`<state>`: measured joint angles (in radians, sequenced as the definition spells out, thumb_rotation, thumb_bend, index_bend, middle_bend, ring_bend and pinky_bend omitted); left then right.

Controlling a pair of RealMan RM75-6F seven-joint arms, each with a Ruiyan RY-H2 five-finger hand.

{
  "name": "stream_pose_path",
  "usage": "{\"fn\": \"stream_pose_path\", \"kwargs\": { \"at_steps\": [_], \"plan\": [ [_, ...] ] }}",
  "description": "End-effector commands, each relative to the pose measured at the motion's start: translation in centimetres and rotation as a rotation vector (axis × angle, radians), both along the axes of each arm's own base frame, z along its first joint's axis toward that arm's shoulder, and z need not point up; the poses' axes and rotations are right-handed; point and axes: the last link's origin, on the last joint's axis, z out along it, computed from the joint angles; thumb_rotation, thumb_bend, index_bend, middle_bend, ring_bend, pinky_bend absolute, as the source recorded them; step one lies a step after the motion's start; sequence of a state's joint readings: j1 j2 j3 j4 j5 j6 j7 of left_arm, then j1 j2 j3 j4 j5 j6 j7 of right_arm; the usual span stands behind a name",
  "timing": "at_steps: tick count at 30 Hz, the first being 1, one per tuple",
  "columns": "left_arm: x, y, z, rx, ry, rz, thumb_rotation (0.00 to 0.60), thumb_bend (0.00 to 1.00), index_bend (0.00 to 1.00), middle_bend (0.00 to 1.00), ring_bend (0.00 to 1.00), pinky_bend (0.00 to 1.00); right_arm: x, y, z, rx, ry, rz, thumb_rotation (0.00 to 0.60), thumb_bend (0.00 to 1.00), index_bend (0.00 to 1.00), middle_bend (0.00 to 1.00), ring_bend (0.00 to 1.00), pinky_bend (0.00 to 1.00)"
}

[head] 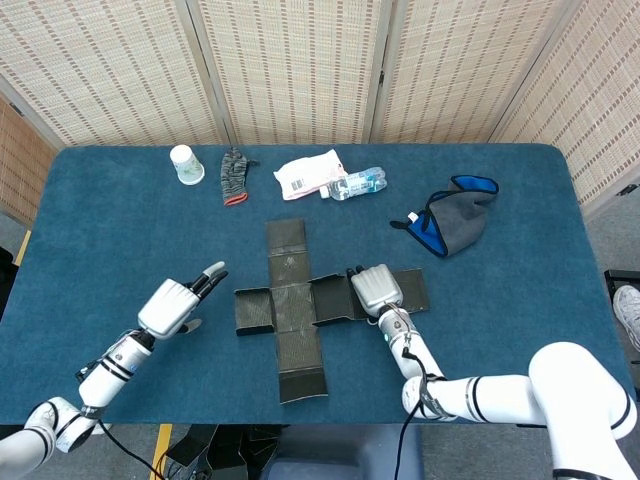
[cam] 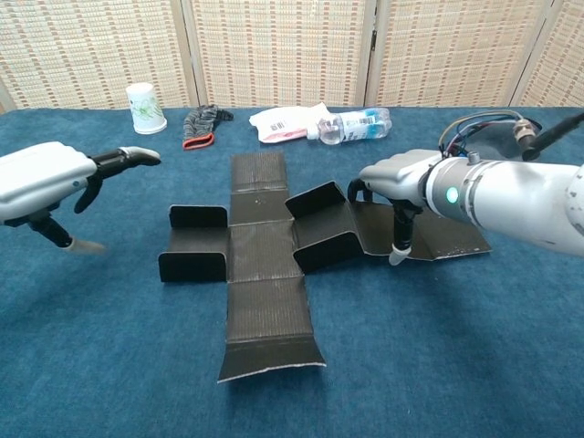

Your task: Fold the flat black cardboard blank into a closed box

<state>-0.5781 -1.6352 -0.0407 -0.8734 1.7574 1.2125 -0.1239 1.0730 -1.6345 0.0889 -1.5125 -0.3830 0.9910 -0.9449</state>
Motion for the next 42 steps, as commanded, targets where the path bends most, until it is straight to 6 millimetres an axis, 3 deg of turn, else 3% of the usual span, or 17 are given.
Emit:
{"fn": "stream_pose_path", "kwargs": {
  "at_steps": [1, 15, 42],
  "plan": [
    [0.6, 0.6, -1.3, -0.016, 0.0, -0.001, 0.6, 0.1, 0.0, 0.0, 0.63, 0.89, -0.1, 0.0, 0.1, -0.001, 0.0, -0.002, 0.6, 0.16, 0.19, 0.28, 0.82, 0.94],
    [2.1, 1.7, -3.7, -0.042, -0.007, 0.004, 0.6, 0.1, 0.0, 0.0, 0.62, 0.89, -0.4, 0.0, 0.4, -0.006, -0.018, -0.002, 0.6, 0.17, 0.19, 0.28, 0.83, 0.94],
    [3.5, 2.1, -5.8, -0.094, -0.085, 0.039, 0.6, 0.1, 0.0, 0.0, 0.61, 0.89, -0.3, 0.1, 0.2, -0.003, -0.031, 0.005, 0.6, 0.17, 0.19, 0.28, 0.83, 0.94]
  ]
}}
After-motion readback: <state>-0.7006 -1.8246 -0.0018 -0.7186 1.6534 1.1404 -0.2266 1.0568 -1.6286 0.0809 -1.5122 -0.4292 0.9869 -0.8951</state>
